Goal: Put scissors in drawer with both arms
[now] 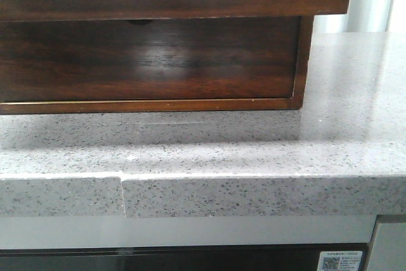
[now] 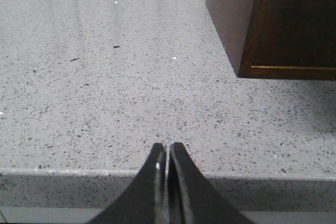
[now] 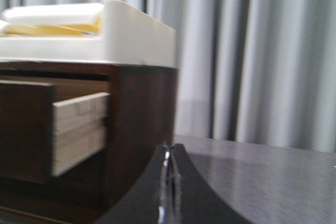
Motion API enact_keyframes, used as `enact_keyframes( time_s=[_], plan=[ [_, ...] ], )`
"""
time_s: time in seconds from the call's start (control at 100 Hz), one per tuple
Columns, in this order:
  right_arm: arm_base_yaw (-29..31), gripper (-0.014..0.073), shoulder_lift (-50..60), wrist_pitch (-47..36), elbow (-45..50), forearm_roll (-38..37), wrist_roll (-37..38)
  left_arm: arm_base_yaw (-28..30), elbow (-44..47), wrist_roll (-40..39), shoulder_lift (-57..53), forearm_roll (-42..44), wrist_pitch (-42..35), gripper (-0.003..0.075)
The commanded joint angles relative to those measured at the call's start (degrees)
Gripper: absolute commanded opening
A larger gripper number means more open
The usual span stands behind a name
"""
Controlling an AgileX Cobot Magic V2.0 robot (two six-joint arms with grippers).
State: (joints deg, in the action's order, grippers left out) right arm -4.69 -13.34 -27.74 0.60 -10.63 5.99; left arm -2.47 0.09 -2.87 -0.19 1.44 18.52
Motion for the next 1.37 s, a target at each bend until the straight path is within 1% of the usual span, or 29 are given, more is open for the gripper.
enact_keyframes(
  time_s=[0.0, 0.16, 0.24, 0.33, 0.5, 0.62, 1.36],
  plan=[
    [3.1, -0.0061, 2.1, 1.6, 1.6, -0.2, 0.0, 0.1, 1.1, -0.4, -1.6, -0.1, -4.3, -0.0022],
    [7.3, -0.0061, 8.5, 14.5, 1.6, -0.2, 0.1, 0.1, 1.1, -0.4, -1.6, -0.1, -4.3, -0.0022],
    [8.1, -0.0061, 11.6, 20.1, 1.6, 0.1, 0.1, 0.1, 1.1, -0.4, -1.6, -0.1, -4.3, -0.0022],
    [8.4, -0.0061, 15.2, 28.3, 1.6, 0.9, 0.1, 0.1, 1.1, -0.4, -1.6, -0.1, -4.3, -0.0022],
    [8.5, -0.0061, 14.9, 40.0, 1.6, 1.5, 0.1, 0.1, 1.1, -0.4, -1.6, -0.2, -4.3, -0.0022],
    [8.5, -0.0061, 14.9, 45.6, 1.6, 2.0, 0.1, 0.1, 1.1, -0.4, -1.6, -0.2, -4.3, -0.0022],
    [8.6, -0.0061, 14.9, 46.1, 1.6, 2.0, 0.0, 0.1, 1.1, -0.4, -1.6, -0.2, -4.3, -0.0022]
  ],
)
